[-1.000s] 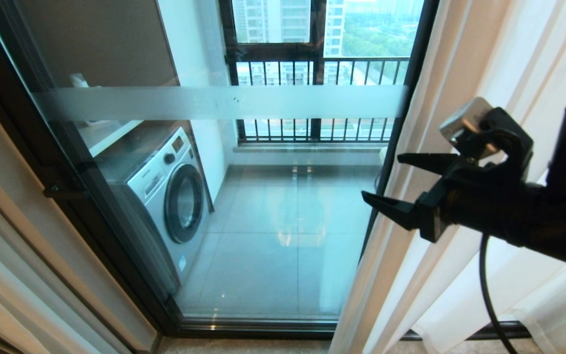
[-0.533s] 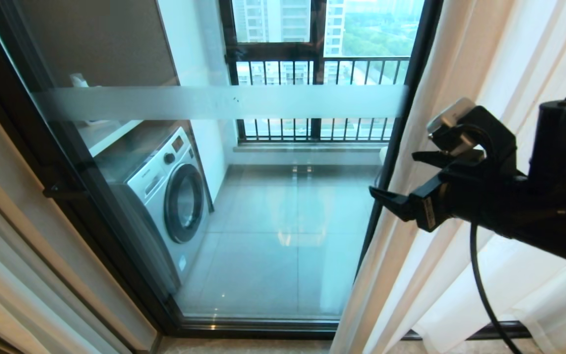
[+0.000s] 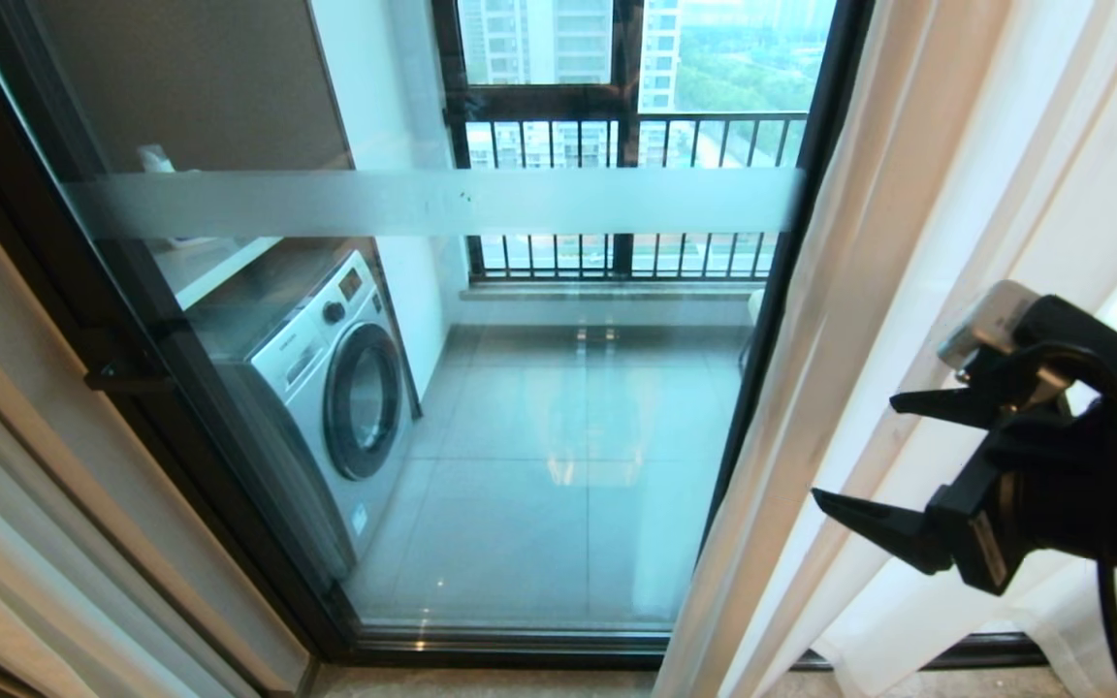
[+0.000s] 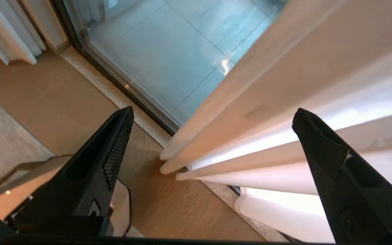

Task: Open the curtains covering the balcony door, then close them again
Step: Pull the inner curtains open on both sides

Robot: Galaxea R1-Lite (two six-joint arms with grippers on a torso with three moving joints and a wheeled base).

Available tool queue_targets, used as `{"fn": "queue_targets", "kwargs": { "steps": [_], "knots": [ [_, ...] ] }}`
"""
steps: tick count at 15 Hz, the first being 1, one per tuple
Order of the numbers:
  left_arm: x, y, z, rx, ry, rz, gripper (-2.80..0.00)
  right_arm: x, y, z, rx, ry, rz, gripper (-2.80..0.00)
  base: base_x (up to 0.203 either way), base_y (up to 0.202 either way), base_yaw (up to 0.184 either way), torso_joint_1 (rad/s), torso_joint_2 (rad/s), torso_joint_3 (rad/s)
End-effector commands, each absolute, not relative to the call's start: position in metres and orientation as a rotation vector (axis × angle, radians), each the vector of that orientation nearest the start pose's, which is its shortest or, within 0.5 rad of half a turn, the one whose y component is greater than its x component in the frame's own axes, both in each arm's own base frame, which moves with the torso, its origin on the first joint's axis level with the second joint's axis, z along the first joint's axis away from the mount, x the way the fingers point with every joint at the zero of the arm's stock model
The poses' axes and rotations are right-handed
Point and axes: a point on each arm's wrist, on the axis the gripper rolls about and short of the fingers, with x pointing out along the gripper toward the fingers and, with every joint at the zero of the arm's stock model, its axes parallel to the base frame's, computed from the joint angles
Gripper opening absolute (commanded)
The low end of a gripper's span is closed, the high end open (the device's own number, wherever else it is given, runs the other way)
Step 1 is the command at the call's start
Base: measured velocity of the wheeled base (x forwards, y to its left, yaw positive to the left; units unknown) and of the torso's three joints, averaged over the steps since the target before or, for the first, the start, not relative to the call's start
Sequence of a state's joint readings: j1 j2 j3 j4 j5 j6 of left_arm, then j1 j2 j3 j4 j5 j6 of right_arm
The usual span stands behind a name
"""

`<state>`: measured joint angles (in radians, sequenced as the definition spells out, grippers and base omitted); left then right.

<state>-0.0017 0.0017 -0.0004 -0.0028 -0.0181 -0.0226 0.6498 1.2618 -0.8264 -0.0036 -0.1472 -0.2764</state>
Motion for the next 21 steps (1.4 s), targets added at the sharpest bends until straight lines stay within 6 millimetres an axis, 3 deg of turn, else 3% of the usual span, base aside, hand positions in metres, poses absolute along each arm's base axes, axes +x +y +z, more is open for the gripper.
{"fn": "queue_targets", "kwargs": {
  "steps": [1, 5, 15, 21],
  "knots": [
    [-0.023, 0.000, 0.076, -0.023, -0.001, -0.020, -2.80, 0.152, 0.111, 0.245, -0.398, 0.315, 0.508, 0.00, 0.000, 0.000, 0.000, 0.000, 0.00, 0.000],
    [-0.023, 0.000, 0.076, -0.023, -0.001, -0.020, -2.80, 0.167, 0.106, 0.252, -0.380, 0.323, 0.345, 0.00, 0.000, 0.000, 0.000, 0.000, 0.00, 0.000],
    [-0.023, 0.000, 0.076, -0.023, -0.001, -0.020, -2.80, 0.220, 0.141, 0.269, -0.200, 0.221, 0.318, 0.00, 0.000, 0.000, 0.000, 0.000, 0.00, 0.000],
    [-0.023, 0.000, 0.076, -0.023, -0.001, -0.020, -2.80, 0.230, 0.139, 0.272, -0.179, 0.170, 0.265, 0.00, 0.000, 0.000, 0.000, 0.000, 0.00, 0.000]
  ]
}}
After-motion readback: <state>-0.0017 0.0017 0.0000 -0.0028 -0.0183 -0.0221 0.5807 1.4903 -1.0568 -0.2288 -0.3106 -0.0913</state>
